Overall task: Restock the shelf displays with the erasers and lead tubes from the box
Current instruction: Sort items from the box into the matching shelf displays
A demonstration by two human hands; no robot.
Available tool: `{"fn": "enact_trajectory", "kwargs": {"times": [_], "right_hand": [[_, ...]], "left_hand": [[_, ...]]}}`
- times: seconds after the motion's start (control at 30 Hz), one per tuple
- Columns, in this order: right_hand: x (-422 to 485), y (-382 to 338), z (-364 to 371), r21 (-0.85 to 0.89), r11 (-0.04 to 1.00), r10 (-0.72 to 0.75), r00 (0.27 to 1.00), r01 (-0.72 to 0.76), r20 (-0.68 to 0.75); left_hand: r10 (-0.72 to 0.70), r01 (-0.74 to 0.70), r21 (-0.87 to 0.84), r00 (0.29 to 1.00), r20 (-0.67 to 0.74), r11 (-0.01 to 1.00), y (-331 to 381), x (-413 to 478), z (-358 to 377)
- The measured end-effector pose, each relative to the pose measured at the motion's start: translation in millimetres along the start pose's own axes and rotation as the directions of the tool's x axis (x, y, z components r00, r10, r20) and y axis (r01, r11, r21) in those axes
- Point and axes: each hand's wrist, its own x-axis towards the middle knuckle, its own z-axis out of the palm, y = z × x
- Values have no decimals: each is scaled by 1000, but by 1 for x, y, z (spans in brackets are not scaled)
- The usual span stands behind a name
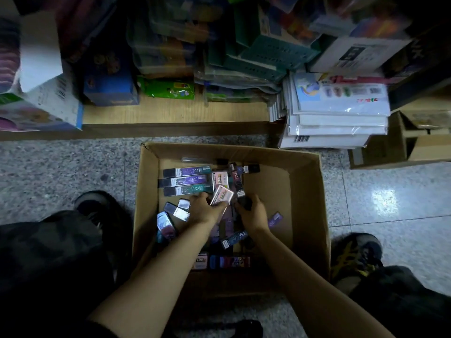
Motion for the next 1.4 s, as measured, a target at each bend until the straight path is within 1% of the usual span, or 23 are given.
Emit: {"fn": "enact_trajectory", "kwargs": {"times": [0.07,0.1,0.23,0.33,0.4,0.47,0.57,0.63,0.7,0.77,0.83,0.87,0.9,0.93,0.97,1.03,1.13,1.17,1.23,1.33,1.4], "right_hand": [[1,-2,0,68,996,54,999,-54,0],[1,-2,-1,100,993,66,998,-66,0],[-6,0,-9,135,991,25,999,-21,-35],[-17,3,-19,168,986,-11,999,20,-53],[-25,4,-28,194,980,-42,997,52,-58],[-34,4,-37,302,952,-42,999,50,-30],[-46,-4,-47,516,856,-9,999,-19,52],[-56,-11,-52,553,833,-36,992,-35,118],[-68,-18,-55,564,825,-72,982,-39,174],[-81,-24,-58,585,810,-95,976,-39,198],[-94,-30,-60,632,774,-117,974,-32,193],[-99,-33,-62,648,761,-134,974,-19,185],[-104,-36,-63,649,761,-151,973,3,173],[-109,-39,-65,636,771,-171,972,29,162],[-115,-41,-68,622,781,-193,969,56,155],[-125,-46,-76,605,789,-237,962,107,139],[-141,-56,-90,612,768,-316,943,189,105],[-146,-61,-96,619,751,-347,935,229,74],[-154,-71,-110,605,728,-381,924,323,-35],[-166,-90,-138,608,681,-398,903,407,-159],[-172,-104,-161,608,639,-423,875,472,-235]], "left_hand": [[-36,39,-158,999,22,987,-1,2,-1],[-38,44,-207,999,31,977,-1,1,-3],[-18,29,-275,999,42,961,-8,-3,-15],[-23,69,-317,989,145,946,-14,-8,-26],[-11,70,-345,986,169,936,-14,-13,-29],[21,48,-406,986,163,913,-10,-19,-31],[52,33,-442,983,178,896,1,-33,-32],[78,29,-504,978,191,863,13,-46,-31],[80,64,-580,973,219,812,26,-60,-30],[90,90,-644,967,240,760,36,-73,-31],[109,82,-681,966,234,728,45,-87,-32],[132,49,-677,968,213,734,47,-92,-32],[161,-4,-638,969,188,770,48,-98,-33],[196,-57,-594,965,172,803,48,-104,-35],[242,-115,-576,959,148,809,46,-109,-36],[337,-204,-584,933,127,785,46,-115,-39],[385,-265,-596,920,80,758,56,-124,-51],[397,-282,-600,915,66,749,61,-127,-57],[431,-325,-594,901,41,736,74,-134,-66],[496,-400,-562,868,22,724,98,-147,-84],[546,-458,-533,838,9,712,114,-155,-96]]}}
